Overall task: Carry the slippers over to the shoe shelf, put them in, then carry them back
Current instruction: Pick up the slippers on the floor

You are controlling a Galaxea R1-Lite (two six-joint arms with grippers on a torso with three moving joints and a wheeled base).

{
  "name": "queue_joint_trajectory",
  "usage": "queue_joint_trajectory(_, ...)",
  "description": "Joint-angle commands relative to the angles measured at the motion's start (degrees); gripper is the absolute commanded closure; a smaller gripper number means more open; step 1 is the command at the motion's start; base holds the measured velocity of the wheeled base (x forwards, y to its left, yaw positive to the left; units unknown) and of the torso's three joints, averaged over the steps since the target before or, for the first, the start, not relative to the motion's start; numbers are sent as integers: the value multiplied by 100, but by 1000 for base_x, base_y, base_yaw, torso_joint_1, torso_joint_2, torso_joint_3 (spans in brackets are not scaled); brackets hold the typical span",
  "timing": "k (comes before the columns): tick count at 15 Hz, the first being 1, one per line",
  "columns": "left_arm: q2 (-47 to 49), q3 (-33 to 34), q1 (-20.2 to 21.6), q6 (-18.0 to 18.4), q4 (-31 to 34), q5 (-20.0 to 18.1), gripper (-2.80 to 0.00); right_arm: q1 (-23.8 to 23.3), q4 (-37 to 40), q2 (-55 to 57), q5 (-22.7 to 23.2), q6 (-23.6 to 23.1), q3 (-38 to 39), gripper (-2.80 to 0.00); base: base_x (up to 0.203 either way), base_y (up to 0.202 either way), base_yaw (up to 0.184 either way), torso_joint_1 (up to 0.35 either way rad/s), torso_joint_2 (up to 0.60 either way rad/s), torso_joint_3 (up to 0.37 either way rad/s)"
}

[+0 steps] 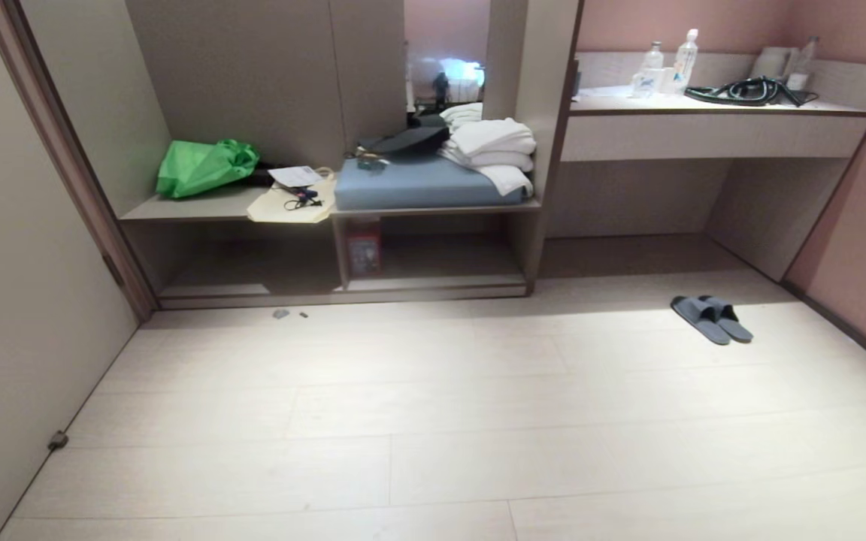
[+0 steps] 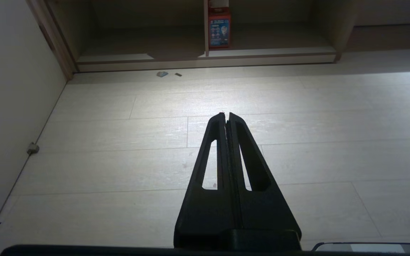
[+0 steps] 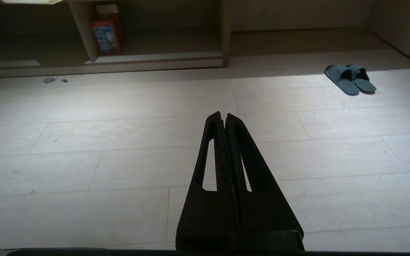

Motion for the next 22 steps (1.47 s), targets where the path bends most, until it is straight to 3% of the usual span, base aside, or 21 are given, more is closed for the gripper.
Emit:
queue_joint_trajectory(1,7,0,1,-4,-2,0,0,1,-2,3,-3,1,4,0,195,0,-1,11,6,7)
queue_joint_trajectory(22,7,0,1,-3,-2,0,0,1,-2,3,-3,3,1,0,196,0,0,2,2,3)
